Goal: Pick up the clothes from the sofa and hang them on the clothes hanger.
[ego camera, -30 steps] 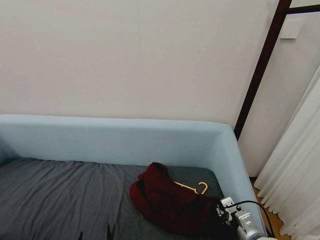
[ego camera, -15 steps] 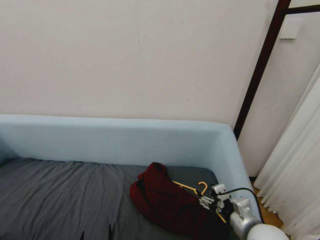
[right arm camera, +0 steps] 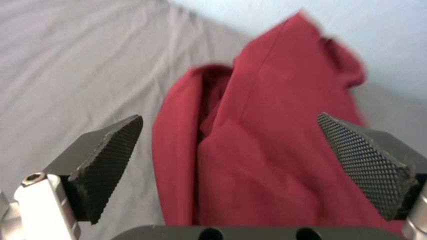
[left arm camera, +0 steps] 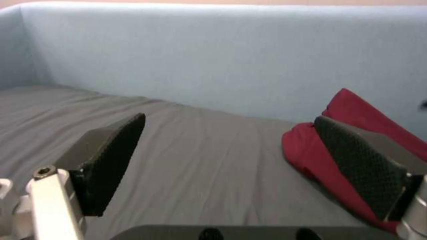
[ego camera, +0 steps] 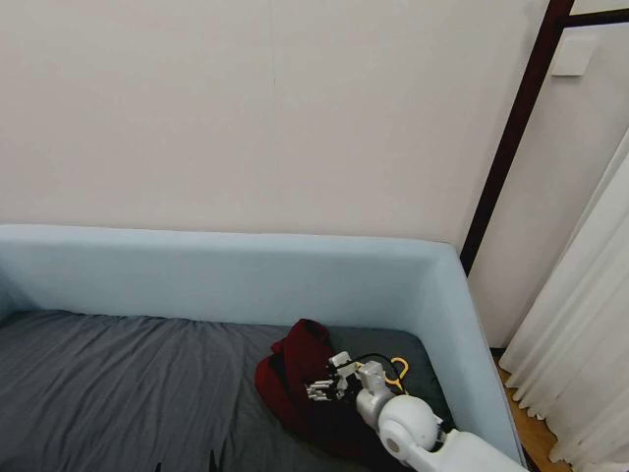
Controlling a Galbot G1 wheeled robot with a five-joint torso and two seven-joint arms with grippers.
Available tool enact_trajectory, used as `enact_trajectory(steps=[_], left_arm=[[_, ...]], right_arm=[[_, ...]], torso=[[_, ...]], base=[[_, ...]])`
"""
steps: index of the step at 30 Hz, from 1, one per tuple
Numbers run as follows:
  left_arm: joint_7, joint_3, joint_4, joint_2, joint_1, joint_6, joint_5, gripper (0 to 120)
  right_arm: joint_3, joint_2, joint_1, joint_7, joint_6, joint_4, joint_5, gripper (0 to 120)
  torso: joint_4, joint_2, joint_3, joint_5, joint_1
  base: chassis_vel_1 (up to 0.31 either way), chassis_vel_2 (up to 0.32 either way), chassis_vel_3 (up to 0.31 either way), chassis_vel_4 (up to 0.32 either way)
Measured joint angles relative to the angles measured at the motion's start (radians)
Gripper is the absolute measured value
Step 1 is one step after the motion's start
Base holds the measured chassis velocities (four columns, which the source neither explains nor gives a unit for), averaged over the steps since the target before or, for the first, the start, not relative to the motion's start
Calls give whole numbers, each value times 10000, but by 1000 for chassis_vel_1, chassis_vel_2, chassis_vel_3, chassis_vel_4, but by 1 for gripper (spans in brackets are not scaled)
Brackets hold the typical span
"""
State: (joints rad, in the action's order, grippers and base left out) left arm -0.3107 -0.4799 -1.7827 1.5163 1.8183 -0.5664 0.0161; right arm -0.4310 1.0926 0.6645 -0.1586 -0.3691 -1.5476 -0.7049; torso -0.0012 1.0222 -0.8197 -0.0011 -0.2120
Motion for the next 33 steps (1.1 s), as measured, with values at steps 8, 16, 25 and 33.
enact_trajectory(steps=[8, 16, 25, 33], left_arm=[[-4, -147, -106, 63, 134, -46, -49, 100], [-7, -140, -180, 170, 230, -112, -140, 100], [-17, -141, -38, 81, 177, -169, -186, 100], [-29, -135, 19, 34, 114, -174, -145, 100]], right_arm=[[-413, 1287, -125, 549, 836, 2715, 1462, 100], [-391, 1769, -190, 645, 1387, 3801, 1877, 95], [-412, 1948, -227, 685, 1527, 4166, 2048, 66], [-484, 1806, -208, 632, 1563, 4129, 2067, 34]], torso=[[-3, 0, 0, -1, 0], [-3, 0, 1, 0, 0], [-1, 0, 1, 2, 0], [-2, 0, 1, 2, 0]], base=[[0, 0, 0, 0], [0, 0, 0, 0], [0, 0, 0, 0], [0, 0, 0, 0]])
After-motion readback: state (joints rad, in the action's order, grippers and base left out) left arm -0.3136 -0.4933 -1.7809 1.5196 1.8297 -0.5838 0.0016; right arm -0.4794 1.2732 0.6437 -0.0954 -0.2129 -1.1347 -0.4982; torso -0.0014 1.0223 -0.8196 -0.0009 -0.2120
